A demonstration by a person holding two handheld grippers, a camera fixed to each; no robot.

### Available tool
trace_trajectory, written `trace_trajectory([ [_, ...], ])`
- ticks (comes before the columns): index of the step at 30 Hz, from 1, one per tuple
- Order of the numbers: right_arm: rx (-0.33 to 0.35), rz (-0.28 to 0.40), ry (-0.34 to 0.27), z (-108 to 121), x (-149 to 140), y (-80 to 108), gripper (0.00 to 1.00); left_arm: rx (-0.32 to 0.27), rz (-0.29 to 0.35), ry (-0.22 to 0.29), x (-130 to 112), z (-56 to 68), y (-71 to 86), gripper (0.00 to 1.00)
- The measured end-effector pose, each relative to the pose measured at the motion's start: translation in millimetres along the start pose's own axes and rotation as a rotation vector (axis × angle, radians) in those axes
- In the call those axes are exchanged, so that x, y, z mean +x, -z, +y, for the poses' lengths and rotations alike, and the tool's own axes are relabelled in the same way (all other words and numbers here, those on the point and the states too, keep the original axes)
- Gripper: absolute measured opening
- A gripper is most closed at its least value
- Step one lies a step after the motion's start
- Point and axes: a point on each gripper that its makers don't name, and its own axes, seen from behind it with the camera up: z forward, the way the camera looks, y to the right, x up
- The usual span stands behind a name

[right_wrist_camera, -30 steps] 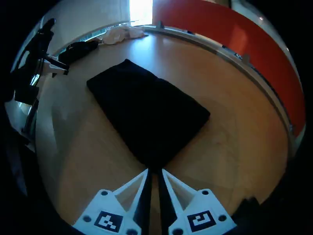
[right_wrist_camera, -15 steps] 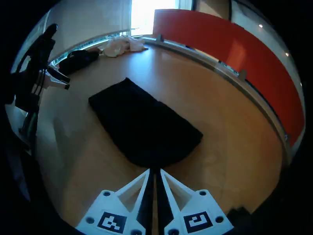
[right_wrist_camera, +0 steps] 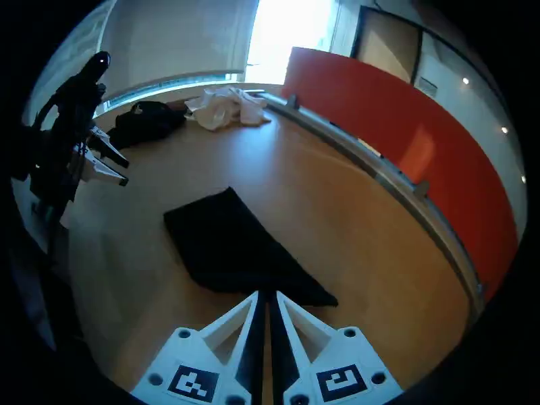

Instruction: Fold towel

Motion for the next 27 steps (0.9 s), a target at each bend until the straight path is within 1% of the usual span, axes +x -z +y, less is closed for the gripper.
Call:
trace_trajectory([
  [6,0.009,0.042,0.037,-4,32,-1.7,0.04,-0.013,0.007,0.007,2,4.2,4.3,0.92],
  [12,0.014,0.042,0.060,-6,40,-5.1,0.04,-0.018,0.010,0.006,1,5.1,8.0,0.92],
  [18,0.034,0.042,0.083,-14,48,-12.1,0.04,-0.021,0.011,0.005,1,3.9,12.7,0.92],
  [22,0.063,0.042,0.110,-26,58,-22.9,0.04,-0.016,0.011,0.009,1,1.1,18.4,0.92],
  [27,0.110,0.045,0.136,-48,72,-43.4,0.04,-0.003,0.009,0.026,-1,-4.2,28.8,0.92],
])
